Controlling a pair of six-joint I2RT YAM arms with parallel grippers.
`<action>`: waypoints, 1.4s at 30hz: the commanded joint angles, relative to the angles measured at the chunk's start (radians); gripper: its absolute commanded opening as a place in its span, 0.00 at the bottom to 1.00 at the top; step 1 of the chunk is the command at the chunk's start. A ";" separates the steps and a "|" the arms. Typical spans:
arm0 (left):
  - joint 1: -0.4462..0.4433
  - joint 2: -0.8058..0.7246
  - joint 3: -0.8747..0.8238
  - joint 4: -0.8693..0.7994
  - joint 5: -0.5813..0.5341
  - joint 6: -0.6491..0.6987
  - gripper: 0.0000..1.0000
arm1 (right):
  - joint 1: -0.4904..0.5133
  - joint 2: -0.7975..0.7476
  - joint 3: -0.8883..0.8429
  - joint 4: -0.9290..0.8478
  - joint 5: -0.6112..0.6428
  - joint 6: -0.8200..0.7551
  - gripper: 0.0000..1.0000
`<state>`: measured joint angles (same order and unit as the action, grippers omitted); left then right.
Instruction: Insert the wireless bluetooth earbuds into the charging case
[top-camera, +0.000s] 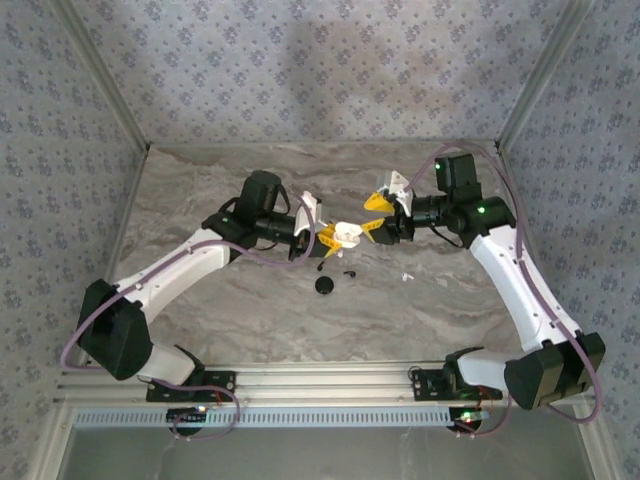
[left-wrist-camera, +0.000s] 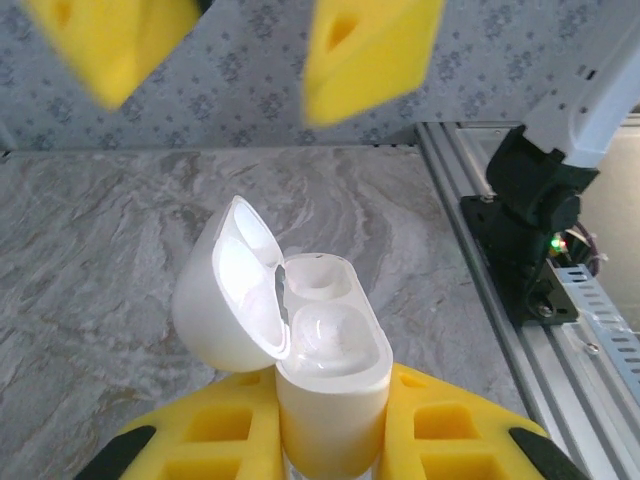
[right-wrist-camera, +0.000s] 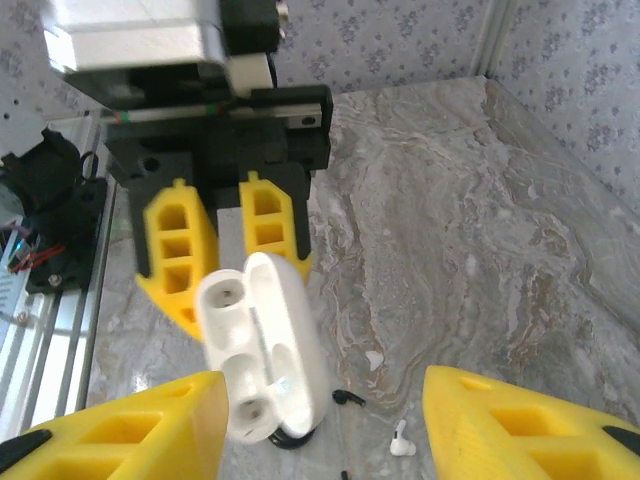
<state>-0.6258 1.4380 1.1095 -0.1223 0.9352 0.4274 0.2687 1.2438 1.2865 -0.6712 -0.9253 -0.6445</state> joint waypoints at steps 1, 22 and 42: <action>0.031 0.021 -0.043 0.160 0.049 -0.097 0.19 | -0.020 -0.034 -0.021 0.009 0.006 0.147 0.57; 0.068 0.054 -0.171 0.335 -0.007 -0.254 0.19 | -0.122 0.227 -0.109 -0.321 0.560 0.598 0.56; 0.066 0.066 -0.189 0.353 -0.064 -0.266 0.19 | -0.298 0.391 -0.299 -0.058 0.555 0.868 0.59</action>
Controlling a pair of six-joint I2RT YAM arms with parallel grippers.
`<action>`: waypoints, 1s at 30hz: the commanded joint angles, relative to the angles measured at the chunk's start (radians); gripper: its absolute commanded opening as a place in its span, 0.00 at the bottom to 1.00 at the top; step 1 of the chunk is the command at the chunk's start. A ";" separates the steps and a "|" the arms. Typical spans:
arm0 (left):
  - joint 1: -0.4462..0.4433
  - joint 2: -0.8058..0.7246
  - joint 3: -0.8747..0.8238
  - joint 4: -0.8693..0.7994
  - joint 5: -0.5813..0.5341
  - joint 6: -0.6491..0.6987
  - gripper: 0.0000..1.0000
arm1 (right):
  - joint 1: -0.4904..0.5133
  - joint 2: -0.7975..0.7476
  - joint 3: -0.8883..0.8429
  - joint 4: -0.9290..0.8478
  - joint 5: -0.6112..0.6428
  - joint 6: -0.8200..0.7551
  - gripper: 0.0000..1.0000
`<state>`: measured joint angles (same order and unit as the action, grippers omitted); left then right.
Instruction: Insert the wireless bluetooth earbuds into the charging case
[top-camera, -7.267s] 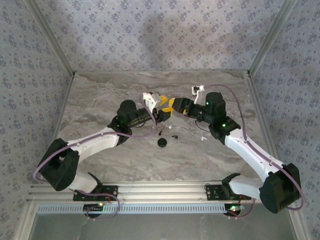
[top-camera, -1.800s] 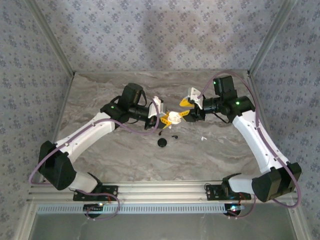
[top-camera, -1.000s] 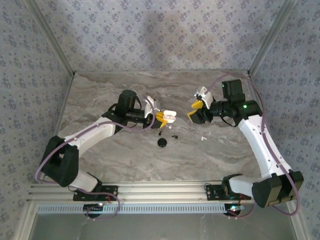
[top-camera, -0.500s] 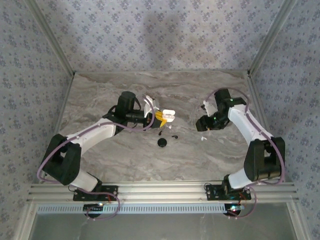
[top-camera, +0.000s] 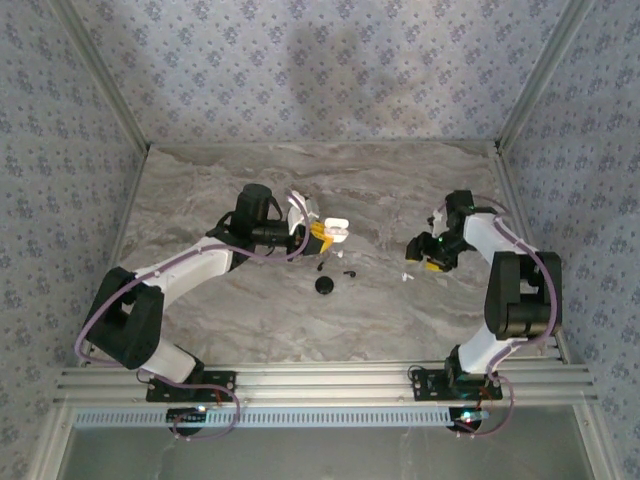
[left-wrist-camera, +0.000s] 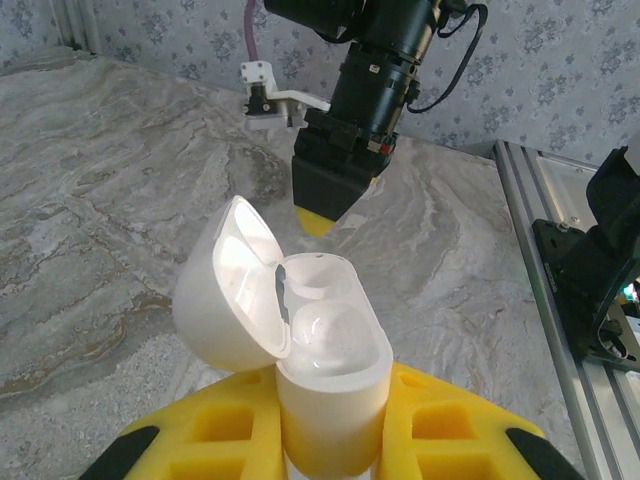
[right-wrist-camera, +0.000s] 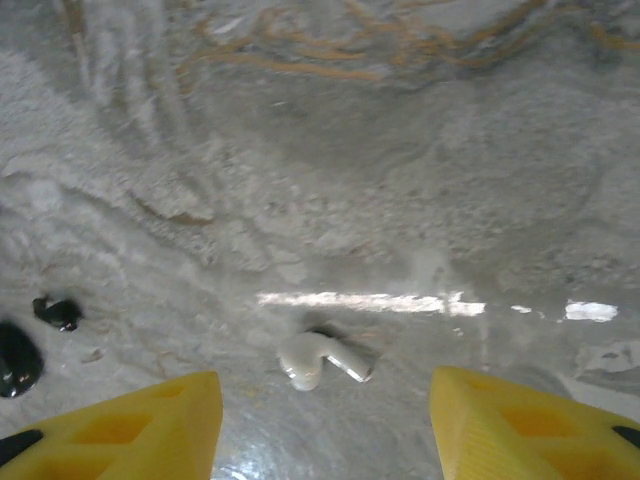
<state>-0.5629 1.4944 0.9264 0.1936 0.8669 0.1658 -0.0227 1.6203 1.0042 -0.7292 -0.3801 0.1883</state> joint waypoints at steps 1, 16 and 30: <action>0.003 0.012 -0.006 0.037 0.003 -0.003 0.19 | -0.007 0.018 -0.018 -0.008 0.014 0.034 0.59; 0.003 0.018 -0.003 0.030 -0.003 -0.003 0.19 | 0.021 0.054 -0.061 0.008 0.018 0.039 0.55; 0.004 0.011 0.000 0.016 -0.011 0.003 0.19 | 0.069 0.120 0.049 0.023 -0.014 0.008 0.54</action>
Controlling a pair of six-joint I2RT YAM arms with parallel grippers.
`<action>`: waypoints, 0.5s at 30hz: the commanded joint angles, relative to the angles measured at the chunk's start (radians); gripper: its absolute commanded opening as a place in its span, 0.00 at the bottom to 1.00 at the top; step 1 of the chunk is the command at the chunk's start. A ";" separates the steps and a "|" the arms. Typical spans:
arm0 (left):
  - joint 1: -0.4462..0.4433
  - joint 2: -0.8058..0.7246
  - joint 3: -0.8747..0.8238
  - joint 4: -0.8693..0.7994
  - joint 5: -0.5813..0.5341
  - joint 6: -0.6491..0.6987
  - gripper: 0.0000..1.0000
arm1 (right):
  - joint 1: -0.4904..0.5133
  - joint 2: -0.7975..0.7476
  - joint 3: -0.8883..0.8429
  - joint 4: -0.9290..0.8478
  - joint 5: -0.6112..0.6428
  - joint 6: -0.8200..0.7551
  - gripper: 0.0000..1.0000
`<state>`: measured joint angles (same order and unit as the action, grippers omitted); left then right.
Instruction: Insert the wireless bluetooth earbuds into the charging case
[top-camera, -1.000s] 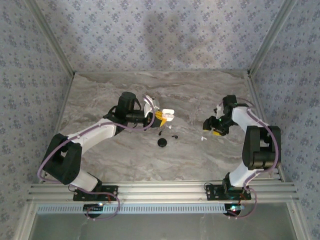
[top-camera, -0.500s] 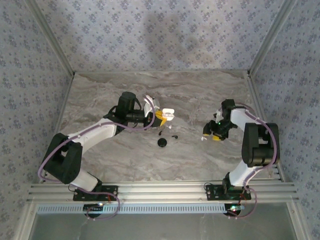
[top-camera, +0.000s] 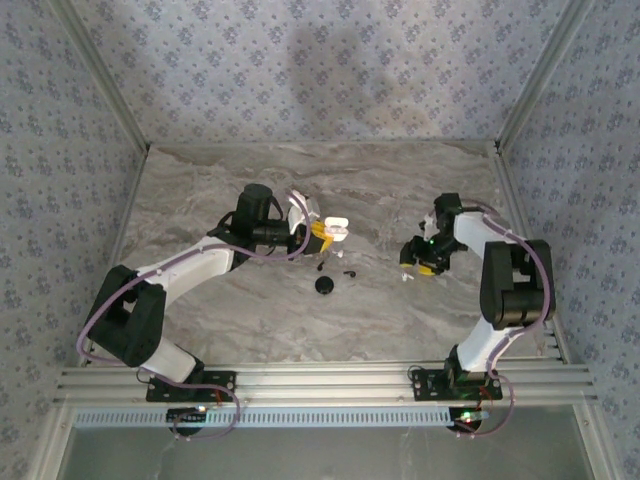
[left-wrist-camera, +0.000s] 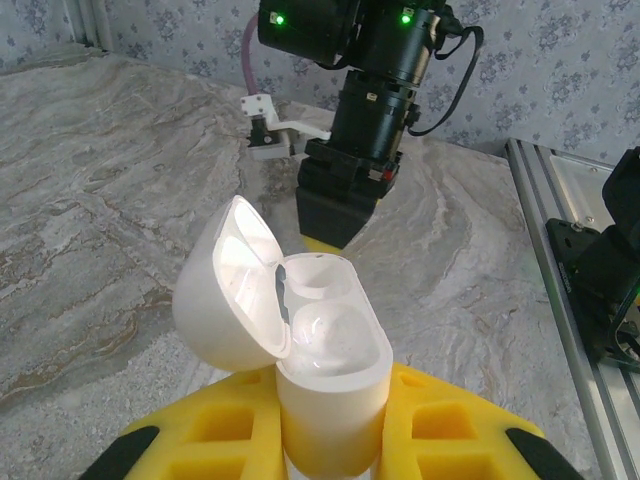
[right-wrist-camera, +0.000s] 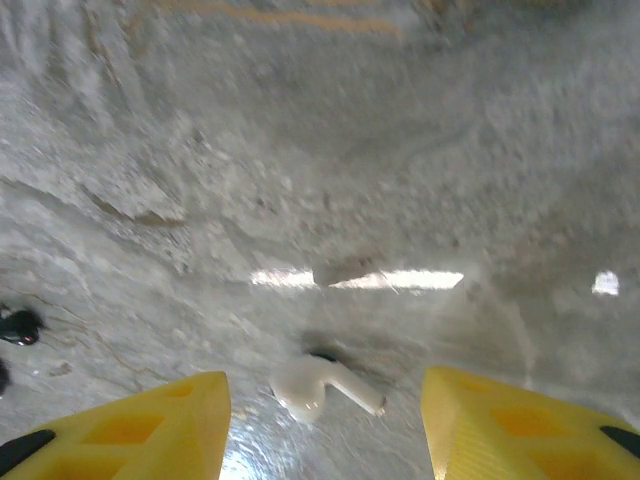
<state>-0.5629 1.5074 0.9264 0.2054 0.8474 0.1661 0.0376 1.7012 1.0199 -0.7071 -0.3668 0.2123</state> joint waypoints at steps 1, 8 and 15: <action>0.004 -0.003 0.000 0.002 0.008 0.003 0.19 | 0.010 0.049 0.040 0.003 -0.033 -0.019 0.54; 0.003 -0.008 0.003 -0.008 0.002 0.006 0.19 | 0.032 0.094 0.065 -0.011 -0.052 -0.032 0.53; 0.004 -0.015 0.002 -0.017 -0.004 0.010 0.19 | 0.053 0.059 -0.009 -0.049 -0.051 -0.045 0.51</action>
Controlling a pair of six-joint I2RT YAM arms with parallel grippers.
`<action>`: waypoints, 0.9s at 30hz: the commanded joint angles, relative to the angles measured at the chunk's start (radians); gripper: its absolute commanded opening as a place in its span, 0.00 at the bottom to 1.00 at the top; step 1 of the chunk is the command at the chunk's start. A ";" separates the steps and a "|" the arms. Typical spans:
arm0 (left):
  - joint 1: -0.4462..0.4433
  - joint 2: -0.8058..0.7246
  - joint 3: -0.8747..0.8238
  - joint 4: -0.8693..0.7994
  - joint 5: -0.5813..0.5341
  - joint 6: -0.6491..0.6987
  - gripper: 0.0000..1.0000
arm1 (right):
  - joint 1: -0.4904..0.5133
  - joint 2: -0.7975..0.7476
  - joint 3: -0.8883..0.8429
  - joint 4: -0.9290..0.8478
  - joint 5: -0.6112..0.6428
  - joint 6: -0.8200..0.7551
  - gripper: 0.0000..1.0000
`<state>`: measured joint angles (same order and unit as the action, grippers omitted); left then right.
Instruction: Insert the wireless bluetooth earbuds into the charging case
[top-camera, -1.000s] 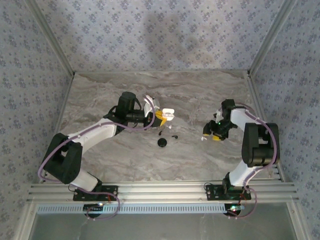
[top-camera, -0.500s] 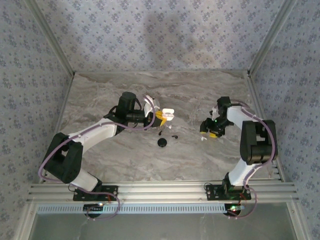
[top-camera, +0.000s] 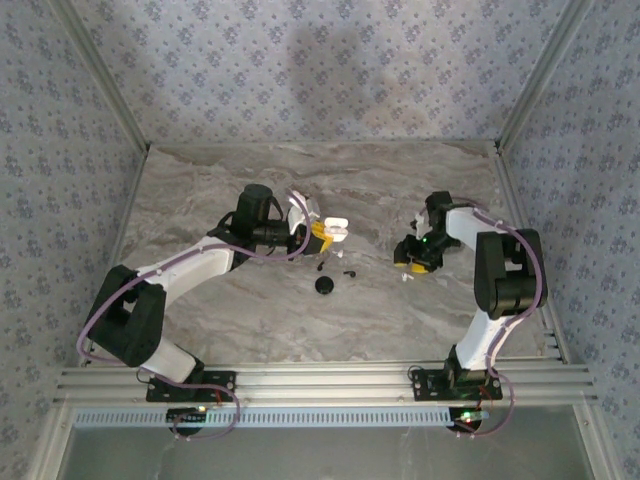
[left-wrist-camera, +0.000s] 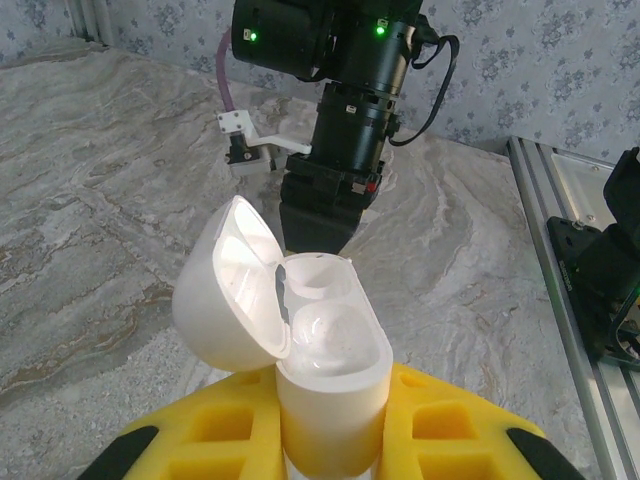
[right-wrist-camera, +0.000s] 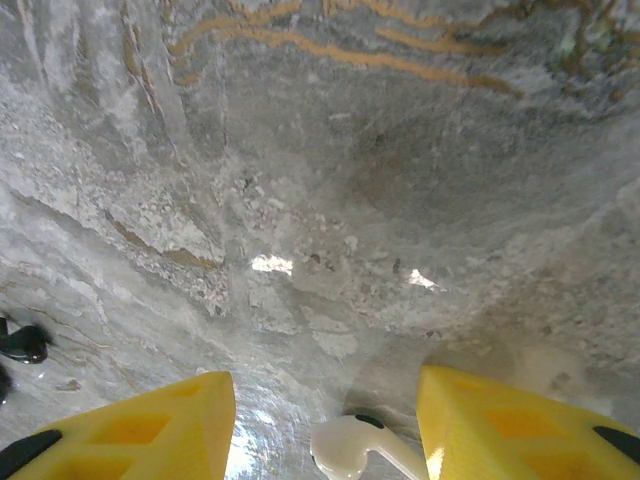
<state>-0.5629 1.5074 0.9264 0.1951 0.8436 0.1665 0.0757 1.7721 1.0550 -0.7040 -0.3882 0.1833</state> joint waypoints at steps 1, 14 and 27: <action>0.004 -0.014 0.002 -0.007 0.000 0.010 0.19 | 0.019 -0.022 -0.060 -0.051 -0.034 -0.011 0.51; 0.004 -0.022 -0.004 -0.017 -0.004 0.011 0.19 | 0.082 -0.176 -0.108 -0.079 -0.024 0.105 0.49; 0.004 -0.018 -0.012 -0.002 -0.003 0.009 0.19 | 0.137 -0.157 0.063 -0.301 0.208 0.203 0.47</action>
<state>-0.5629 1.5074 0.9257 0.1806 0.8364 0.1669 0.1959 1.5974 1.0988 -0.9398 -0.2359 0.3298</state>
